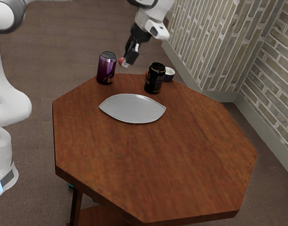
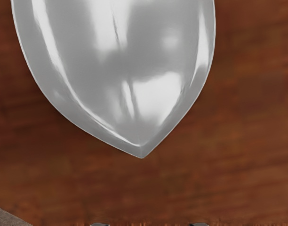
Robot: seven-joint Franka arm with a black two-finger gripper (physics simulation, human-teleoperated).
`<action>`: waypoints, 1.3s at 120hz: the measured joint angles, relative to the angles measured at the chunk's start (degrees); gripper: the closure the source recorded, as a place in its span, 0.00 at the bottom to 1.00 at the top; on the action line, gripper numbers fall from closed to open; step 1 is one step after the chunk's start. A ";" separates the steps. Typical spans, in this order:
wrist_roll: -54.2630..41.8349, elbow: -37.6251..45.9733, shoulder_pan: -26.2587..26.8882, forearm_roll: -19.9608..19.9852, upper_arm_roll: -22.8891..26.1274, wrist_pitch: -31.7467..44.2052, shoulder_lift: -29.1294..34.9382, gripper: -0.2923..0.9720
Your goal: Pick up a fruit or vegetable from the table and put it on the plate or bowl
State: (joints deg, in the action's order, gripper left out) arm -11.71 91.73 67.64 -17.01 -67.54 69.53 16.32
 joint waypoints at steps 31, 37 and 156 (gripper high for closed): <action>3.01 5.88 -31.65 -1.75 35.17 -0.22 4.99 0.64; 3.53 6.65 -33.30 -1.18 38.72 0.41 5.44 0.64; 11.50 32.29 -22.28 0.13 28.86 28.93 12.52 0.66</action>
State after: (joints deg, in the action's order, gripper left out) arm -0.22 124.02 45.36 -16.88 -38.68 98.46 28.84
